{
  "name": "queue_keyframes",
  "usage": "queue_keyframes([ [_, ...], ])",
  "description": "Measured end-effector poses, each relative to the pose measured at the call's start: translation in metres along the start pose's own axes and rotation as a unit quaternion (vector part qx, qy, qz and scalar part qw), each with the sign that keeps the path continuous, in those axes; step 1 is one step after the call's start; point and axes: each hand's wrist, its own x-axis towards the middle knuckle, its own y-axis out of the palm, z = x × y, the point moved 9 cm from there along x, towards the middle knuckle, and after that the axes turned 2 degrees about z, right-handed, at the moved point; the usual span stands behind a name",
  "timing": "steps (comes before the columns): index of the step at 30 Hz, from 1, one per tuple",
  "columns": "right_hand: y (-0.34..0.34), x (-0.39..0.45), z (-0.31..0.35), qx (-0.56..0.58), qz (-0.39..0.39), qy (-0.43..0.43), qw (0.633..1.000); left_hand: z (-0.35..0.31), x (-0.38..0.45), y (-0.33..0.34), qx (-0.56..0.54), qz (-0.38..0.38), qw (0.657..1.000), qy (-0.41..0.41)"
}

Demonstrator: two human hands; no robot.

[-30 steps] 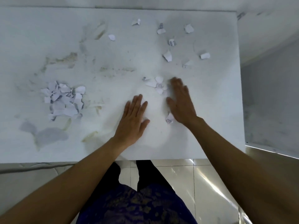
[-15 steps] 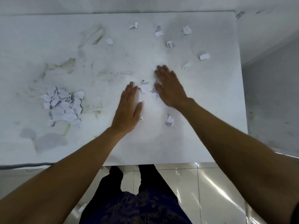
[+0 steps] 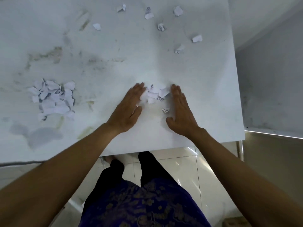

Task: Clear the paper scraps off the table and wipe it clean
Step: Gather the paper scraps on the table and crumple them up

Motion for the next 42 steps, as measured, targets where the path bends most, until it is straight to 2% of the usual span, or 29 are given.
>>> queue_keyframes([
  [3,0.006,0.004,0.010,0.026,-0.012,0.001,1.000,0.010,-0.026,-0.006,0.007,-0.009,0.998,-0.054],
  [8,0.012,0.024,0.039,-0.030,-0.002,-0.056,0.998,0.010,-0.026,-0.004,0.047,-0.029,0.997,-0.053],
  [14,0.024,0.020,0.058,-0.186,-0.019,-0.147,0.971,-0.002,-0.014,-0.002,0.132,-0.084,0.988,-0.002],
  [19,0.014,0.009,0.052,-0.221,-0.060,-0.170,0.958,-0.004,-0.028,-0.008,0.126,-0.134,0.983,0.017],
  [21,0.006,0.010,0.051,-0.209,-0.087,-0.153,0.962,0.000,-0.032,-0.011,0.121,-0.139,0.983,0.005],
  [23,-0.004,0.014,0.048,-0.152,-0.136,-0.094,0.974,0.004,-0.036,-0.018,0.112,-0.147,0.983,-0.018],
  [26,-0.009,0.014,0.038,0.058,-0.206,0.072,0.974,0.013,-0.048,-0.035,0.098,-0.172,0.979,-0.056],
  [28,0.012,0.016,0.040,0.180,-0.180,0.164,0.953,0.020,-0.060,-0.052,0.088,-0.192,0.974,-0.085],
  [30,0.033,0.023,0.063,0.223,-0.153,0.177,0.946,0.030,-0.078,-0.076,0.084,-0.221,0.964,-0.119],
  [36,0.080,0.074,0.186,0.231,-0.083,0.090,0.965,0.081,-0.148,-0.164,0.079,-0.317,0.919,-0.221],
  [39,0.101,0.102,0.247,0.207,-0.053,0.032,0.976,0.109,-0.168,-0.194,0.077,-0.329,0.907,-0.252],
  [42,0.128,0.115,0.287,0.149,0.028,-0.009,0.988,0.130,-0.173,-0.205,0.073,-0.311,0.909,-0.268],
])
